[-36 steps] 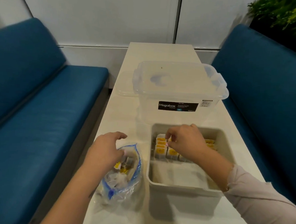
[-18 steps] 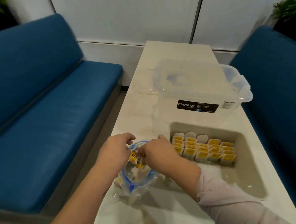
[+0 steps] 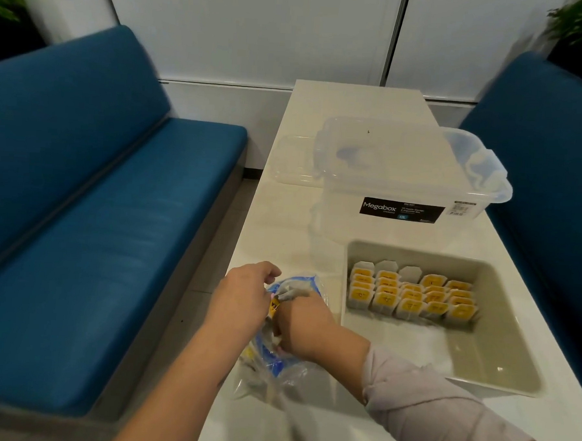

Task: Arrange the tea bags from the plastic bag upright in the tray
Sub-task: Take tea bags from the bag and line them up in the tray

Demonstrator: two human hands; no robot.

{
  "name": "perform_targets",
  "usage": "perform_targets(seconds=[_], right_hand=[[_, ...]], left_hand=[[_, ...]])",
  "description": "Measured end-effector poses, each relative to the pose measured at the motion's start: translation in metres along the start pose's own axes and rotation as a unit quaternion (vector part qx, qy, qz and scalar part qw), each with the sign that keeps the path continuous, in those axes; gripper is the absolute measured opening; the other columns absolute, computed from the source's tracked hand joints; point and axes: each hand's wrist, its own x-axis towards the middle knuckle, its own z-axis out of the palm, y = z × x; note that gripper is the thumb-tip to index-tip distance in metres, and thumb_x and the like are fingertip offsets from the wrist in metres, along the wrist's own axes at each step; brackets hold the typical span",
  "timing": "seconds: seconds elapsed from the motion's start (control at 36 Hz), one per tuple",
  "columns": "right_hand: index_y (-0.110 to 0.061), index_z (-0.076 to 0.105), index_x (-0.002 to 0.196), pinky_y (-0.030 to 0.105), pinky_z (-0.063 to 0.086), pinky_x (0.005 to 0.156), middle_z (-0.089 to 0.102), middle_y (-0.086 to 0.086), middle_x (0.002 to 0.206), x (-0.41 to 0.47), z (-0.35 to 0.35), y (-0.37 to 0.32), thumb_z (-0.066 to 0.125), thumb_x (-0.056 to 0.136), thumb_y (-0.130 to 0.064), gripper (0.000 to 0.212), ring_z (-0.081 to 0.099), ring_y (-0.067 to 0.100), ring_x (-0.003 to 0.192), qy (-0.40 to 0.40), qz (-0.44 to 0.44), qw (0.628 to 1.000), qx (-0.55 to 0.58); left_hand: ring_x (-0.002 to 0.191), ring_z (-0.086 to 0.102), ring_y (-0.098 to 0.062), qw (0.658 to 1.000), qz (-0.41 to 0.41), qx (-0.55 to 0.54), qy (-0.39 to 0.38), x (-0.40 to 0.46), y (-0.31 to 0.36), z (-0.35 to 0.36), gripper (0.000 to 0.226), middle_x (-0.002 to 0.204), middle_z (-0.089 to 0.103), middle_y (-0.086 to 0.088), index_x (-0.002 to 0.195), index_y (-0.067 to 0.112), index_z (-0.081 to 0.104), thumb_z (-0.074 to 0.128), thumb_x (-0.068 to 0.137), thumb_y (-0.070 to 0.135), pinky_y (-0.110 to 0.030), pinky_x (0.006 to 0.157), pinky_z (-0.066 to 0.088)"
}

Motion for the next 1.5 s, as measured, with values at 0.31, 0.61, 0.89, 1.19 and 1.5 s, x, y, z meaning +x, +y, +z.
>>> perform_targets(seconds=[0.31,0.61,0.89,1.19,1.5], right_hand=[[-0.020,0.067,0.100,0.032,0.033,0.083,0.067,0.000,0.100,-0.004,-0.021,0.013,0.054,0.089,-0.025,0.018,0.059,0.023,0.095,0.057,0.050,0.994,0.079],[-0.020,0.065,0.087,0.018,0.043,0.056,0.063,-0.005,0.073,-0.022,-0.054,0.051,0.073,0.077,-0.016,0.013,0.058,0.009,0.066,0.034,0.113,0.908,0.402],[-0.016,0.056,0.074,0.018,0.029,0.047,0.059,0.004,0.064,-0.034,-0.072,0.075,0.072,0.077,-0.006,0.019,0.036,0.010,0.051,0.092,0.119,0.771,0.619],[-0.018,0.060,0.083,0.025,0.036,0.064,0.066,-0.002,0.068,-0.048,-0.067,0.090,0.065,0.087,-0.036,0.019,0.050,0.009,0.065,0.177,0.151,0.730,0.642],[-0.010,0.062,0.081,0.016,0.036,0.047,0.062,0.001,0.067,-0.067,-0.059,0.099,0.072,0.082,-0.028,0.021,0.050,-0.005,0.043,0.123,0.157,0.763,0.615]], left_hand=[[0.097,0.062,-0.012,1.000,0.007,0.006,-0.011,-0.001,0.000,-0.003,0.034,0.115,0.065,0.010,0.119,0.030,0.059,0.059,0.090,0.012,-0.031,0.083,0.054],[0.099,0.058,-0.006,0.998,0.034,-0.045,-0.001,-0.005,0.005,-0.005,0.035,0.124,0.060,0.011,0.123,0.030,0.057,0.052,0.094,0.011,-0.018,0.081,0.046],[0.099,0.054,0.012,0.962,0.146,-0.218,-0.074,-0.013,0.032,-0.002,0.057,0.112,0.057,0.025,0.123,0.043,0.043,0.065,0.081,0.011,-0.001,0.076,0.042],[0.101,0.067,-0.012,0.832,-0.014,-0.530,-0.163,-0.007,0.057,0.017,0.030,0.111,0.070,-0.002,0.122,0.017,0.054,0.055,0.093,0.013,-0.023,0.081,0.055],[0.092,0.071,-0.019,0.768,-0.040,-0.623,-0.142,-0.003,0.074,0.037,0.023,0.099,0.073,-0.010,0.111,0.005,0.059,0.056,0.087,0.005,-0.022,0.070,0.057]])
